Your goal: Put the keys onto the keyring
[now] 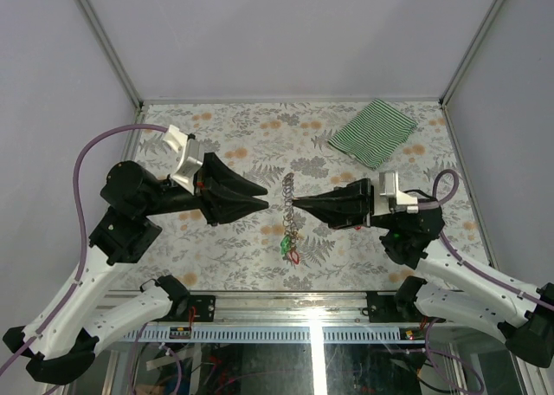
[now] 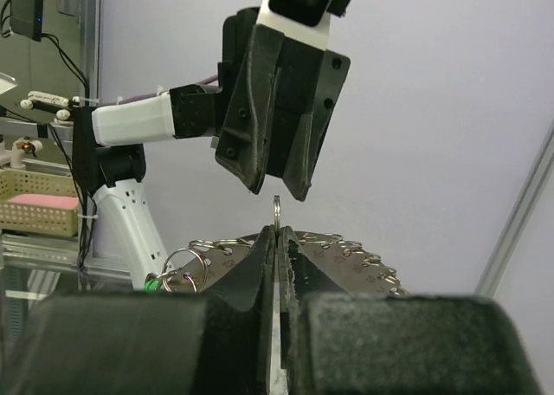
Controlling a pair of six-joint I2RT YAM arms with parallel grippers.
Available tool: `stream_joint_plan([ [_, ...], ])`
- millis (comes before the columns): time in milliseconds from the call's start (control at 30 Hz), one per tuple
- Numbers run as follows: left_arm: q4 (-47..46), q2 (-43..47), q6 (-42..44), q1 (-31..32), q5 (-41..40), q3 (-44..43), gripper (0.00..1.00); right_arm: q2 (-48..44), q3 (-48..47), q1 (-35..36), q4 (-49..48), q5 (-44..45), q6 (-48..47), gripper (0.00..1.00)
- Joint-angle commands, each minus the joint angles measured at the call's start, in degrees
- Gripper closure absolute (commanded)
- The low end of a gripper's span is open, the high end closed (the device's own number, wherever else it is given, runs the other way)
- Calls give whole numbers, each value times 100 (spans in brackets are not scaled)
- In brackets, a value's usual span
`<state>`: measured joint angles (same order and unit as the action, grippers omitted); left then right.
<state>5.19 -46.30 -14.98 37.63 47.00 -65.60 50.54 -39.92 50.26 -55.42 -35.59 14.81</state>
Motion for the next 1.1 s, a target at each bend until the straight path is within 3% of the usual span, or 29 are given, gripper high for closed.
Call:
stream_joint_plan([
  [0, -355, 60, -84, 17, 76, 21, 69, -66, -179, 25, -922, -321, -812, 97],
  [233, -238, 156, 22, 17, 73, -22, 69, -396, -508, 25, 656, -1038, -2950, 98],
  [500, -76, 145, 202, 17, -80, -58, 68, -578, -996, 22, 2790, -941, -4875, 99],
  [700, 378, 119, 477, 25, -729, -246, 68, -592, -1386, 20, 3850, -689, -5106, 100],
  [1067, 681, 39, 821, 262, -1282, -284, 60, -684, -2501, 27, 6347, 76, -4665, 100],
])
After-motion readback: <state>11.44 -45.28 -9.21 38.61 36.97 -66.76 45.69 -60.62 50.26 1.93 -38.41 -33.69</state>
